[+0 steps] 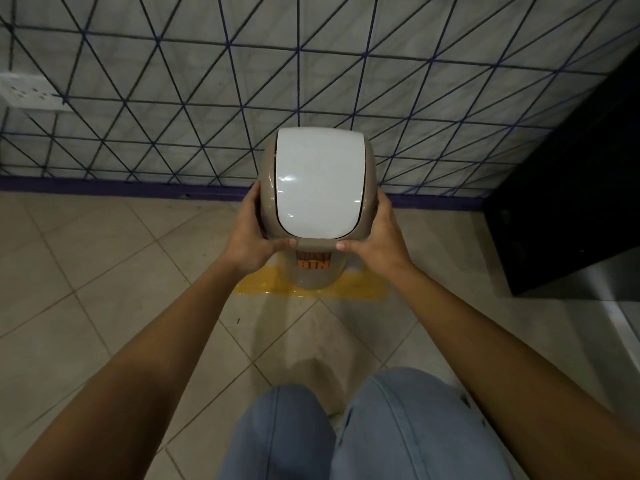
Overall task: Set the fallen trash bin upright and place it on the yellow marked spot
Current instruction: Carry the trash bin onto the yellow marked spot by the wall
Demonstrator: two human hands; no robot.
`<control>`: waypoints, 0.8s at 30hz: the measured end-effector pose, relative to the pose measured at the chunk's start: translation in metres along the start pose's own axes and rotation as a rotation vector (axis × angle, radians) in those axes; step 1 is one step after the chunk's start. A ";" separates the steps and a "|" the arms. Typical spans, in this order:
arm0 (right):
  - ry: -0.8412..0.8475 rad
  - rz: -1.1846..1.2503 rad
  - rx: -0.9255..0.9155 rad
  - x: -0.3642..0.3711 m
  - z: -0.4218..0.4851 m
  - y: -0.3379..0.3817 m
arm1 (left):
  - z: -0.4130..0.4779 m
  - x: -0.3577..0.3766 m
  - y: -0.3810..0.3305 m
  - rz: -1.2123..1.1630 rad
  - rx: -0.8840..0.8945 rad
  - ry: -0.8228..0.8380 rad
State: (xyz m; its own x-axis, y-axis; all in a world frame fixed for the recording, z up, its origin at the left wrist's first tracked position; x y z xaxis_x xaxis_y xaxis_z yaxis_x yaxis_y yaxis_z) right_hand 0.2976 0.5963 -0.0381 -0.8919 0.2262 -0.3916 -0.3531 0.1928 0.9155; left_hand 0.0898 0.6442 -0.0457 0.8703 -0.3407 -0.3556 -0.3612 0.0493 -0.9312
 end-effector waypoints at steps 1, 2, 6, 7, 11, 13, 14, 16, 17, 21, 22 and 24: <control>0.000 0.000 0.000 0.000 0.003 0.000 | 0.003 0.000 0.000 0.001 -0.007 -0.002; -0.001 0.003 0.001 -0.001 0.005 0.000 | 0.006 0.000 0.000 0.001 -0.014 -0.004; -0.007 0.016 -0.004 -0.001 0.014 0.001 | 0.016 0.000 -0.003 -0.003 -0.025 -0.009; -0.009 0.021 -0.004 -0.002 0.017 0.001 | 0.019 0.000 -0.004 0.000 -0.023 -0.010; -0.013 0.034 -0.009 -0.003 0.027 0.001 | 0.029 0.000 -0.005 -0.011 -0.036 -0.020; -0.021 0.035 -0.016 -0.003 0.032 0.001 | 0.032 0.001 -0.005 -0.019 -0.040 -0.030; -0.027 0.039 -0.017 -0.002 0.035 0.001 | 0.034 0.001 -0.005 -0.017 -0.038 -0.036; -0.038 0.051 -0.015 -0.002 0.041 0.001 | 0.037 0.001 -0.005 -0.010 -0.032 -0.053; -0.042 0.056 -0.014 -0.002 0.044 0.001 | 0.039 0.001 -0.006 -0.007 -0.027 -0.059; -0.041 0.058 -0.015 -0.003 0.054 0.000 | 0.048 0.002 -0.007 -0.005 -0.021 -0.072; -0.043 0.058 -0.016 -0.003 0.057 0.000 | 0.051 0.002 -0.007 -0.006 -0.020 -0.072; -0.047 0.062 -0.012 -0.002 0.060 0.000 | 0.055 0.002 -0.006 -0.012 -0.023 -0.070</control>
State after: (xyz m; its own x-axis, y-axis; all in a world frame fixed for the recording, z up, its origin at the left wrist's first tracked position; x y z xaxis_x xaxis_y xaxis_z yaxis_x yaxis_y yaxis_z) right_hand 0.3168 0.6532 -0.0429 -0.8979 0.2825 -0.3375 -0.3009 0.1656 0.9392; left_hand 0.1120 0.6949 -0.0453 0.8957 -0.2742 -0.3501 -0.3577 0.0236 -0.9336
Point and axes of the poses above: each hand's wrist, its own z-axis towards the middle knuckle, its own x-axis out of the palm, y = z × x, the point moved 4 cm from there along z, towards the middle knuckle, and after that the axes turned 9 degrees about z, right-handed, at the moved point
